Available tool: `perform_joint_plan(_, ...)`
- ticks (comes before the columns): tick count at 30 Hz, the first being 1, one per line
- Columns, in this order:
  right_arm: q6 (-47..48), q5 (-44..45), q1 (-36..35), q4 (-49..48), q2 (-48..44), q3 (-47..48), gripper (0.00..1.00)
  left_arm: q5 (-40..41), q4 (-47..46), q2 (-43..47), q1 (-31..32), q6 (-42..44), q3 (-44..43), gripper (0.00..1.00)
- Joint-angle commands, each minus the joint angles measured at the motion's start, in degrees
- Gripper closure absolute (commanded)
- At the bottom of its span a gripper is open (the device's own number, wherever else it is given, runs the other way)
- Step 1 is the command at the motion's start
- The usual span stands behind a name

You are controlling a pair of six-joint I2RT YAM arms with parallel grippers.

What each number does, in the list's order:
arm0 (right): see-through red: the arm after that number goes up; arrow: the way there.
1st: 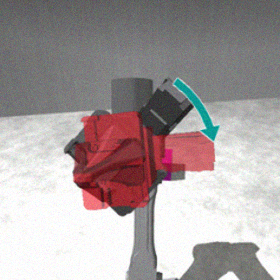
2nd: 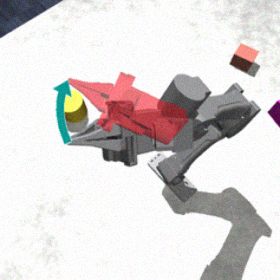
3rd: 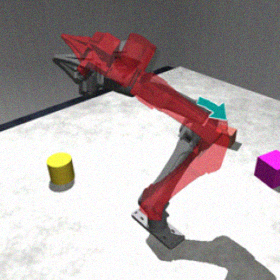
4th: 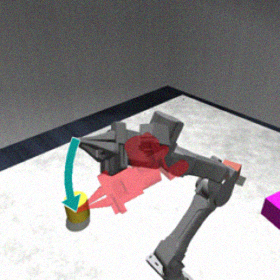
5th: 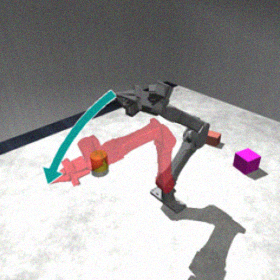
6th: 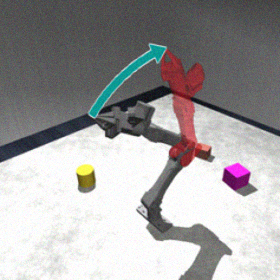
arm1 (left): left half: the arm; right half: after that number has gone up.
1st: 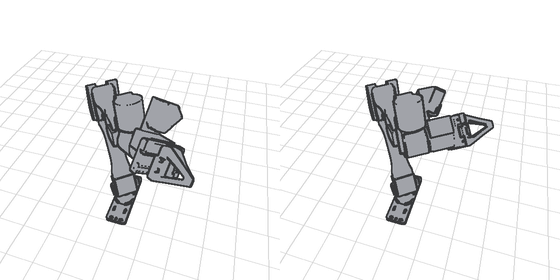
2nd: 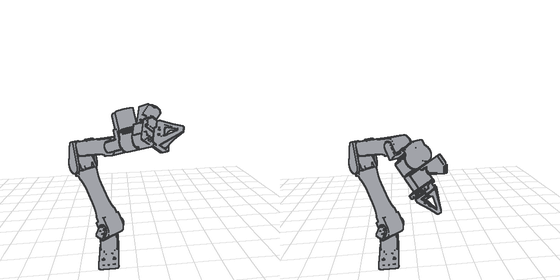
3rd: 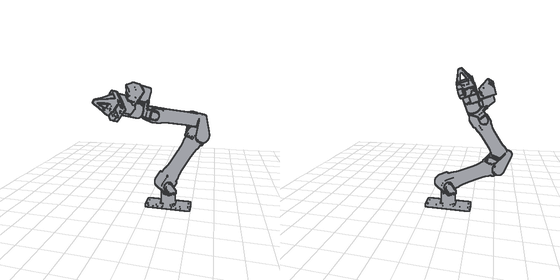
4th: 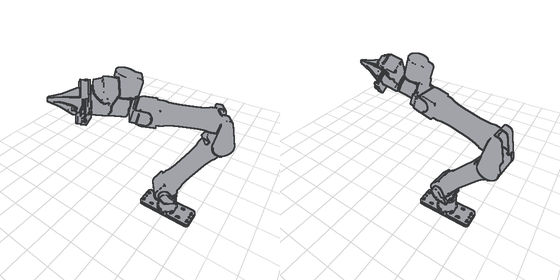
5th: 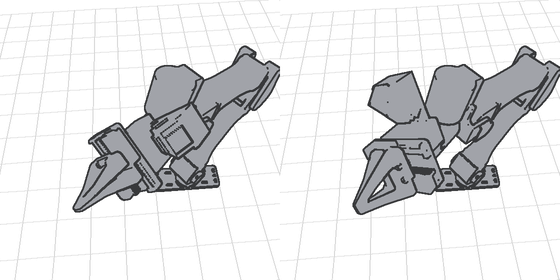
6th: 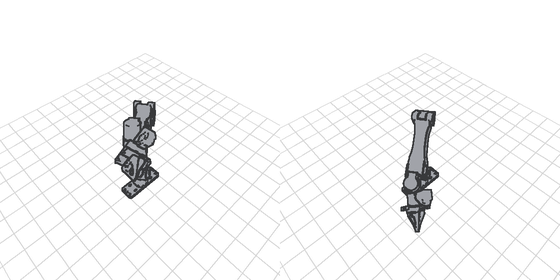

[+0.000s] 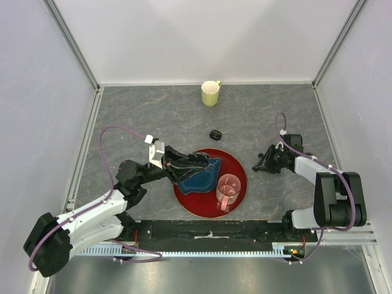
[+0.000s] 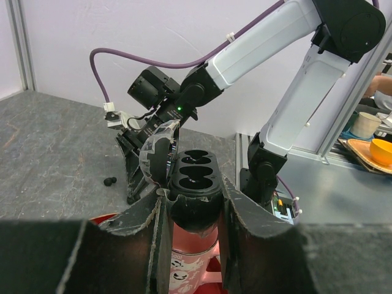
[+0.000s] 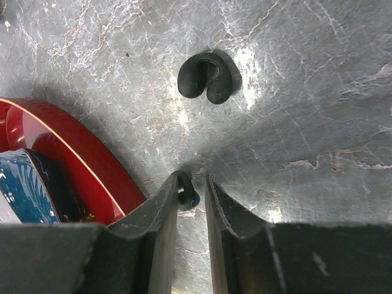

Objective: Insert the wireless bluetooth earbuds into the charging case
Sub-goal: Pick up the earbud from the center of the board.

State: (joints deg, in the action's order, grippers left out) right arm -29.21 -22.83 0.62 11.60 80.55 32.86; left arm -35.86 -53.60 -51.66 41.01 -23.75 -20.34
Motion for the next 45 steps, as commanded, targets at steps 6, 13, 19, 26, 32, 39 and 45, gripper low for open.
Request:
perform_joint_plan(6,0.7,-0.9,-0.3,-2.5,-3.3,-0.6,0.75,1.8,-1.0,-0.5,0.3,-1.6,0.1,0.98)
perform_joint_plan(13,0.5,-4.0,-0.3,-3.7,-2.5,-1.1,0.85,1.7,-0.8,-0.8,0.3,-1.9,0.2,0.98)
perform_joint_plan(19,0.6,-3.7,-1.9,-3.5,-1.5,-1.0,0.84,1.7,-0.6,-0.8,0.2,-2.1,0.3,0.98)
perform_joint_plan(26,1.3,-3.0,-2.7,-3.4,-0.6,-0.5,0.88,1.8,-0.4,-1.2,0.2,-2.2,0.0,0.98)
perform_joint_plan(32,2.1,0.8,-5.7,-2.0,-1.0,0.0,0.94,1.6,-0.4,-1.3,0.2,-2.4,0.1,0.98)
perform_joint_plan(39,3.0,3.8,-7.7,-0.5,-1.1,1.0,0.89,1.7,-0.4,-1.5,0.3,-2.4,0.0,0.98)
perform_joint_plan(45,3.5,3.5,-8.3,-0.6,-0.2,1.4,0.86,1.7,-0.3,-2.0,0.3,-2.8,-0.1,0.98)
